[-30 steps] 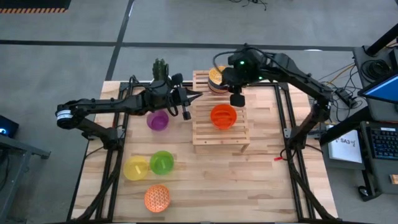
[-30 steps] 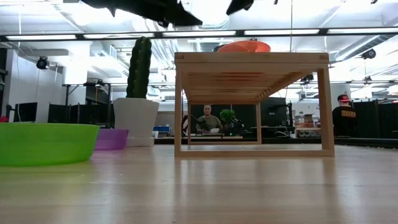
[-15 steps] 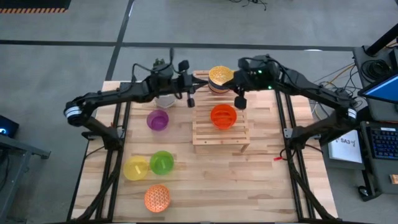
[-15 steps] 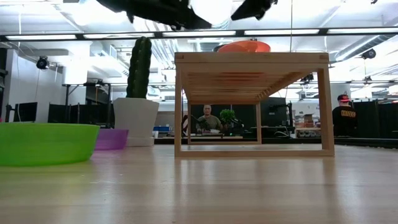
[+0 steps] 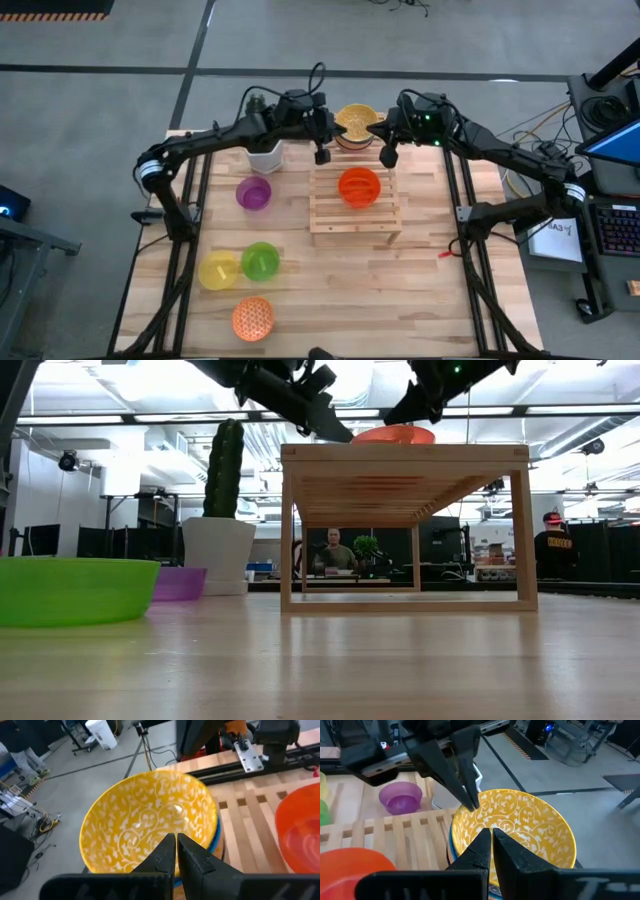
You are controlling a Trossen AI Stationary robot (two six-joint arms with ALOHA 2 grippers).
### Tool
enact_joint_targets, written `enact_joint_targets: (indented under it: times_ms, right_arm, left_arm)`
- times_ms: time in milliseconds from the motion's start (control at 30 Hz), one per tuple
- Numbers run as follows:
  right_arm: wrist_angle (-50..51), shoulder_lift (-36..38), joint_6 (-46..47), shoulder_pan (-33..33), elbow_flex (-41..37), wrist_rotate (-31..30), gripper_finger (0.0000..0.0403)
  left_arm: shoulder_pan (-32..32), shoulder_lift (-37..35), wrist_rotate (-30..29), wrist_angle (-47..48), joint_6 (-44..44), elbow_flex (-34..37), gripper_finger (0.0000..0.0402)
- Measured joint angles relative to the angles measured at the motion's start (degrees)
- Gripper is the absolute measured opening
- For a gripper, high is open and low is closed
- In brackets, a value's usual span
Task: Place and stack bowls onto a shelf
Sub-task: Adjust the stacked bowls on the shelf
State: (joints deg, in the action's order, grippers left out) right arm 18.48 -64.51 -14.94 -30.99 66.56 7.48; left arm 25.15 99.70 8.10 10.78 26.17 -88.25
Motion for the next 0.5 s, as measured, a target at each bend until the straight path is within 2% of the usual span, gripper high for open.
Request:
enact_joint_targets:
  times_ms: [233, 400, 500]
  right_arm:
    - [-2.8, -0.1, 0.0, -1.9, -1.4, -0.1, 0.0009]
    - [-6.6, -0.1, 0.4, -6.1, -2.9, 0.2, 0.0009]
    - [-8.6, -0.3, 1.5, -8.8, -5.2, 2.3, 0.0009]
  left_arm:
    - [0.0, -0.4, 0.0, -0.2, 0.0, 0.0, 0.0]
    - [0.4, -1.5, 0.1, -0.4, 0.6, 0.0, 0.0]
    - [1.3, -2.0, 0.0, -0.3, 0.6, 0.0, 0.0]
